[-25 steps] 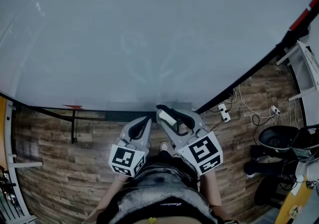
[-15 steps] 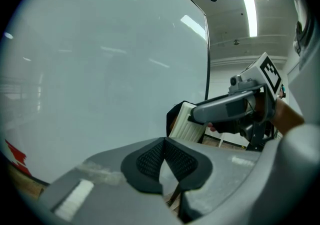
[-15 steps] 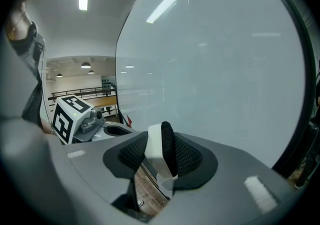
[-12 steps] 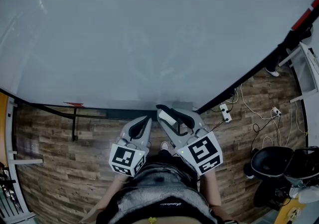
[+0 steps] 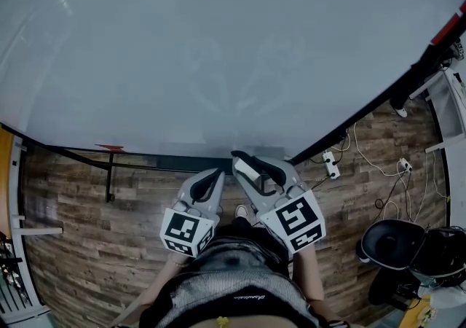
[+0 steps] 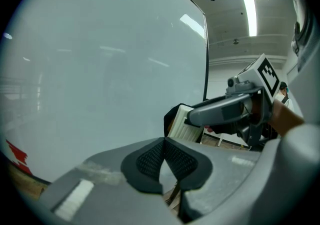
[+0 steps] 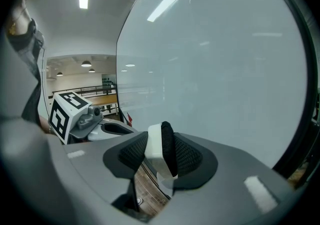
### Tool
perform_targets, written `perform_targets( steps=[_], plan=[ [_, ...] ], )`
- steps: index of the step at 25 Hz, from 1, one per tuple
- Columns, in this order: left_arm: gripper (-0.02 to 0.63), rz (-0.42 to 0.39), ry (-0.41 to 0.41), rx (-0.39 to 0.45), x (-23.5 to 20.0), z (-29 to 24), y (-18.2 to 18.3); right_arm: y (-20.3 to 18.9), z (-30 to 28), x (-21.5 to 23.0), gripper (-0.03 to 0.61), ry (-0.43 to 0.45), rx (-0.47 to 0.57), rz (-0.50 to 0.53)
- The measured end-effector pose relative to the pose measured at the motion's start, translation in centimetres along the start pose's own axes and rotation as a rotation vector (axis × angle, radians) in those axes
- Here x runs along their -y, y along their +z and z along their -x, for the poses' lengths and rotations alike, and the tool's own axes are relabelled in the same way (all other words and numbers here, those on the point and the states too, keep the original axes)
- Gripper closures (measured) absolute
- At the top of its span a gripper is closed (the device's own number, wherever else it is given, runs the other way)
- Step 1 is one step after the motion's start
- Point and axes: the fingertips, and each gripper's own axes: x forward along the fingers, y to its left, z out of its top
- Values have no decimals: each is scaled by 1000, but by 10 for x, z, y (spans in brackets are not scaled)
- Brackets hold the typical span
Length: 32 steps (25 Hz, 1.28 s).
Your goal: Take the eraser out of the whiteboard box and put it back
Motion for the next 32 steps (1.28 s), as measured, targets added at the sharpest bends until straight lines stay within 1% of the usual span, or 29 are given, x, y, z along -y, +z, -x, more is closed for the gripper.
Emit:
perform_targets(
  steps=[6,12,21,27,32],
  plan=[
    [612,24,12,-10,-6,2,-4,-10,-9,6,414,-10,-33,24],
    [612,37,47,3,-15,9,-4,-24,-19,10,414,-15,-48,14],
    [612,61,99,-3,-30,17,-5,-54,-37,15,413,0,-114,11],
    [612,75,124,-12,-37,23,-11,-72,-51,17,414,10,-150,6],
    [612,82,127,-23,-38,25,-14,-85,-57,20,414,15,-170,-11]
  ],
)
